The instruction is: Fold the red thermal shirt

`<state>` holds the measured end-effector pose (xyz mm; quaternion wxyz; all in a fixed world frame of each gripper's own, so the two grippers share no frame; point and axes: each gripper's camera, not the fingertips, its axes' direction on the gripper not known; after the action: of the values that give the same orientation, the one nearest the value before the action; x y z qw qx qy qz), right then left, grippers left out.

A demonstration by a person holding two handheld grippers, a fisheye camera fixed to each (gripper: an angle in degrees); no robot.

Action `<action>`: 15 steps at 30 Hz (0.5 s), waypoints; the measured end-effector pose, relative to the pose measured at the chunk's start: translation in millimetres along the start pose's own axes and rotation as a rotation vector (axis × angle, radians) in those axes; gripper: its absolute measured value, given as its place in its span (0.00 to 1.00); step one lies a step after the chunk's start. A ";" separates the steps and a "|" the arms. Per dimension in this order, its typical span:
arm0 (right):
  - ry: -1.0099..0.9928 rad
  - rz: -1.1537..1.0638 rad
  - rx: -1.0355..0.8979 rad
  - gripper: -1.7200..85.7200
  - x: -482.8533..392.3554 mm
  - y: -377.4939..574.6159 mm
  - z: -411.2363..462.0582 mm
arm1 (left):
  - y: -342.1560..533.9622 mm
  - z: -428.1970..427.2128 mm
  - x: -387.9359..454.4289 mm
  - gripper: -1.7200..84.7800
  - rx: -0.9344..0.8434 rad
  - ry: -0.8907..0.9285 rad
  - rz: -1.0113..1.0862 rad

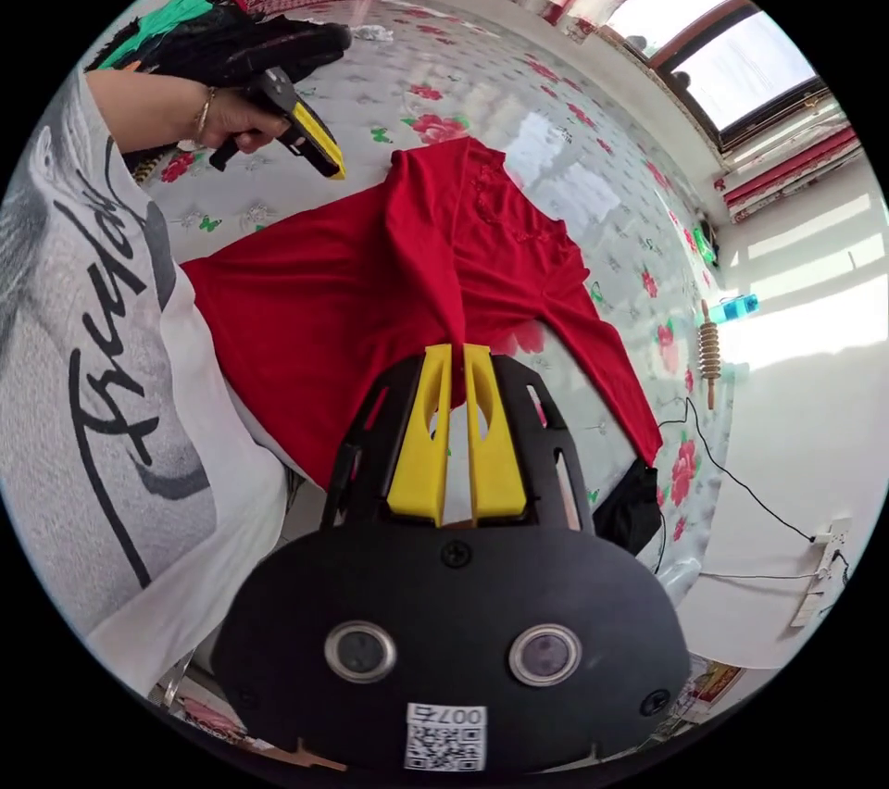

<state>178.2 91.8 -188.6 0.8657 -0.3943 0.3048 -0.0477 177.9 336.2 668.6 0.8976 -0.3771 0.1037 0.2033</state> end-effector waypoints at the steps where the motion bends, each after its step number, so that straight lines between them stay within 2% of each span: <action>1: -0.011 -0.001 -0.008 0.02 -2.1 0.6 2.6 | -18.1 8.7 -2.8 0.08 -0.010 -0.012 0.006; 4: -0.097 -0.014 -0.112 0.02 -18.5 7.2 32.1 | -52.3 33.5 -10.8 0.08 -0.056 -0.110 -0.001; 6: -0.071 -0.035 -0.170 0.02 -27.5 10.5 46.3 | -59.6 36.7 -17.3 0.08 -0.050 -0.091 0.029; 10: -0.013 -0.013 -0.122 0.02 -7.9 2.9 28.0 | -59.6 33.2 -40.1 0.03 -0.026 -0.218 -0.046; 13: -0.143 0.005 -0.099 0.02 9.3 -0.2 30.6 | -53.7 32.1 -55.6 0.02 -0.020 -0.197 -0.067; 15: -0.208 -0.002 -0.175 0.02 9.1 1.6 59.8 | -50.0 30.8 -59.3 0.04 -0.007 -0.115 -0.060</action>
<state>219.1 129.1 -164.1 0.8549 -0.4713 0.2162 0.0191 148.0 309.7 741.8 0.9063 -0.3710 0.0399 0.1982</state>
